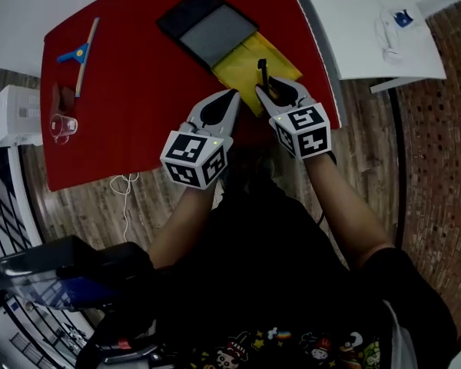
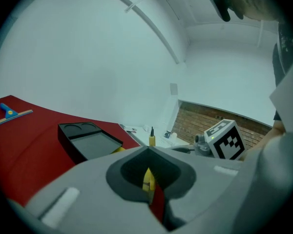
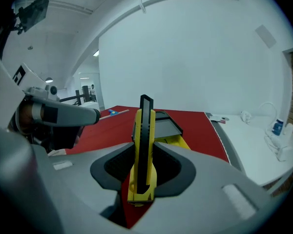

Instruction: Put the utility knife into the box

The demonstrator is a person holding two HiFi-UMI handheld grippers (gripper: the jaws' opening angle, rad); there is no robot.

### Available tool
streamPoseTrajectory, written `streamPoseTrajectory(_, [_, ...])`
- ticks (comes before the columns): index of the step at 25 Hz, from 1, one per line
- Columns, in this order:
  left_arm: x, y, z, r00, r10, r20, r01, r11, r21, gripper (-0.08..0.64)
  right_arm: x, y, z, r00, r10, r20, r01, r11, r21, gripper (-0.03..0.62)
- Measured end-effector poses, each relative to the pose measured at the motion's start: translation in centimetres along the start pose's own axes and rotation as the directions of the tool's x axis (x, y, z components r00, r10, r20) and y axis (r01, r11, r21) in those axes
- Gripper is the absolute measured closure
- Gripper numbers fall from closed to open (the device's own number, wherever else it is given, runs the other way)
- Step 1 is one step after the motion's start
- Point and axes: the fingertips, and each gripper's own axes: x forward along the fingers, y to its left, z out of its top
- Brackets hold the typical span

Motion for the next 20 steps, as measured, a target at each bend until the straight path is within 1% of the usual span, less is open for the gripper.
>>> streamPoseTrajectory(4, [2.1, 1.9, -0.6, 0.999, 0.05, -0.015, -0.05, 0.999, -0.007, 0.557, 2.8, -1.1, -1.0, 0.999, 0.03, -0.045, -0.03, 1.0, 0.006, 0.451])
streamPoseTrajectory(9, [4.6, 5.0, -2.2, 0.992, 0.112, -0.055, -0.114, 0.993, -0.025, 0.557, 6.1, -1.9, -2.1, 0.993, 0.062, -0.102, -0.06, 0.998, 0.025, 0.451])
streamPoseTrajectory(11, [5.5, 6.3, -3.3, 0.985, 0.143, -0.094, -0.147, 0.989, -0.034, 0.557, 7.4, -2.0, -2.7, 0.988, 0.072, -0.137, -0.068, 0.997, 0.037, 0.451])
streamPoseTrajectory(13, [6.5, 7.3, -4.6, 0.972, 0.178, -0.154, -0.186, 0.982, -0.037, 0.557, 8.5, -2.3, -3.3, 0.982, 0.077, -0.175, -0.07, 0.996, 0.049, 0.451])
streamPoseTrajectory(16, [7.5, 8.1, -5.9, 0.955, 0.205, -0.213, -0.218, 0.975, -0.036, 0.558, 9.7, -2.3, -4.2, 0.965, 0.092, -0.246, -0.083, 0.995, 0.047, 0.451])
streamPoseTrajectory(18, [7.9, 8.4, -6.3, 0.949, 0.218, -0.227, -0.232, 0.972, -0.033, 0.558, 10.4, -2.2, -4.9, 0.946, 0.109, -0.306, -0.099, 0.994, 0.049, 0.451])
streamPoseTrajectory(20, [8.0, 8.7, -6.4, 0.947, 0.234, -0.221, -0.245, 0.969, -0.022, 0.558, 10.9, -2.3, -5.6, 0.928, 0.121, -0.352, -0.108, 0.992, 0.058, 0.451])
